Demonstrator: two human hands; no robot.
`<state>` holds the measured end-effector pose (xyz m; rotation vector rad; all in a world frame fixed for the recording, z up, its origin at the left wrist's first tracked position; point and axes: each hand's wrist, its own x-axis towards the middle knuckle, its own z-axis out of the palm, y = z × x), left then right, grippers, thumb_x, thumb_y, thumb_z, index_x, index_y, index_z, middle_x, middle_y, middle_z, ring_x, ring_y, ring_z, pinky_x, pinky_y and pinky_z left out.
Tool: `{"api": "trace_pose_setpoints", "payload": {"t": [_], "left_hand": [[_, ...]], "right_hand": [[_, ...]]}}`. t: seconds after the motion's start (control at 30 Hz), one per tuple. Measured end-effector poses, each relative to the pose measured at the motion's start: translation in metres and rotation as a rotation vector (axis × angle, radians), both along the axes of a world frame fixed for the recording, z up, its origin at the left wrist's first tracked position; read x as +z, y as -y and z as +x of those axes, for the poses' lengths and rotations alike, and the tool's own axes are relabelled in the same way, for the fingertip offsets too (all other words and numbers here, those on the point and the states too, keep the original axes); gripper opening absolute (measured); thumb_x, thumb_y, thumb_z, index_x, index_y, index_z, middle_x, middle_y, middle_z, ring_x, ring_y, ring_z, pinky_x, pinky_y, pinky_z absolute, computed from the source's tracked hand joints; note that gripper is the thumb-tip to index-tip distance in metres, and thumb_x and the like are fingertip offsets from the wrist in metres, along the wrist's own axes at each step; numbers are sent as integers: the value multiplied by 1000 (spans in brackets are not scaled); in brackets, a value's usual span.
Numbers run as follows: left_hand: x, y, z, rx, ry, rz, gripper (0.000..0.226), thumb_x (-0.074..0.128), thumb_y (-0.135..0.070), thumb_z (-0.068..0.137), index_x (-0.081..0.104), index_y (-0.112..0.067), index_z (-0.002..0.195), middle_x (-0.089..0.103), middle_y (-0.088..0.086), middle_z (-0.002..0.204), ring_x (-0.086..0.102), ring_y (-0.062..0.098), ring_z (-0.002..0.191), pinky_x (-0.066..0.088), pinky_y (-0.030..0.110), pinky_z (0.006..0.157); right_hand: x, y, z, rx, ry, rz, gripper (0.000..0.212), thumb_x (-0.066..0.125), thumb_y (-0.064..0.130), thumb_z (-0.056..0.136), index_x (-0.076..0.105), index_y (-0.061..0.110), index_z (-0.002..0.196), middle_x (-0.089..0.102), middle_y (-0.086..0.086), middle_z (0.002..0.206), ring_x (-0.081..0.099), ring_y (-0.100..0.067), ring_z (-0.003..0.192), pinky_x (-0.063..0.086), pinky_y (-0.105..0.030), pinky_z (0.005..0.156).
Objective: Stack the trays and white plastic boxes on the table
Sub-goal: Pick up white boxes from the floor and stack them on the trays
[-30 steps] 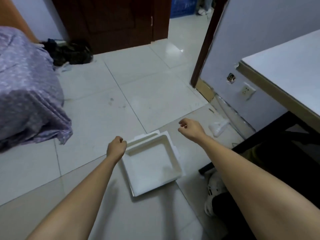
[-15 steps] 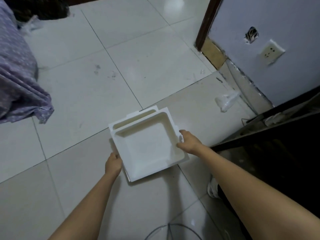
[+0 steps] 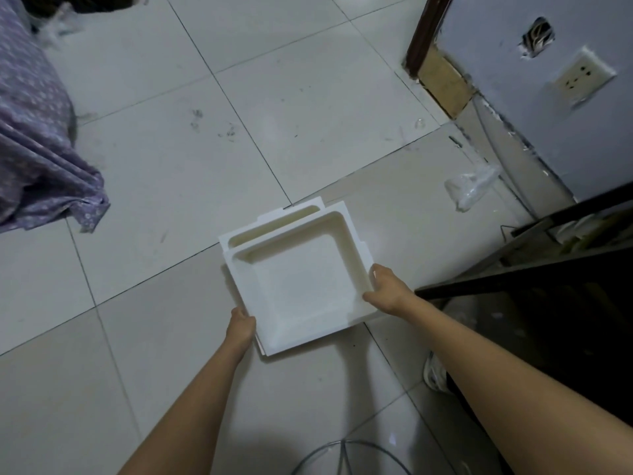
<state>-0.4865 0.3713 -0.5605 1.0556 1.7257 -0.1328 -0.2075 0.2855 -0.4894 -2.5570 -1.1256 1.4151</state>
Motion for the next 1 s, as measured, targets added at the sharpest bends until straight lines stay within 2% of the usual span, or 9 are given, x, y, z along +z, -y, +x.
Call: {"api": "trace_pose_setpoints", "payload": {"t": [0.1,0.17,0.27,0.4,0.53,0.67,0.83,1.0], "left_hand": [[-7,-3,4,26,36,4,42,40,-3,92,35,2,134,51,20,131,53,35,114,43,40,95],[-9,-3,7,50,44,15,44,38,-1,92,34,2,136,50,19,132,51,36,118,42,38,94],[-11,-4,8,71,23,32,43,38,-1,92,36,2,134,51,21,131,51,36,118,42,39,94],[-15,-4,9,82,-6,61,42,39,-1,90,40,3,132,53,21,129,53,36,115,43,39,94],[-15,0,10,105,-31,117,41,39,-2,90,43,0,131,56,21,123,55,35,105,45,38,88],[-7,3,7,135,-72,187,40,43,-4,88,50,-3,127,61,18,119,58,37,106,47,40,89],[18,0,6,186,-113,287,31,52,-5,85,59,-2,115,66,18,111,62,37,99,50,41,86],[57,-13,10,183,-93,396,29,54,-2,84,60,1,112,66,21,109,62,39,98,50,42,85]], "right_hand": [[1,3,6,-45,-21,7,46,59,19,84,43,7,124,47,-11,128,54,-30,108,49,-42,92],[4,4,10,-62,-37,-10,58,57,20,87,34,7,139,43,-13,139,50,-31,121,45,-40,100],[5,4,11,-93,-103,-53,65,53,18,90,23,6,146,38,-11,148,46,-31,128,42,-38,103],[4,2,6,-142,-125,-29,58,52,15,90,29,7,142,46,-12,139,49,-32,123,44,-41,102],[3,4,1,-193,-104,34,51,52,8,87,38,5,136,49,-13,132,53,-32,116,47,-43,99],[7,9,-1,-251,-78,91,44,52,7,83,45,7,126,56,-13,122,58,-33,106,51,-45,93],[28,8,3,-239,-79,100,48,51,6,85,42,7,132,52,-10,129,54,-30,115,49,-41,97],[66,1,6,-275,-73,133,51,50,6,87,40,5,137,52,-12,131,53,-31,118,47,-38,98]]}}
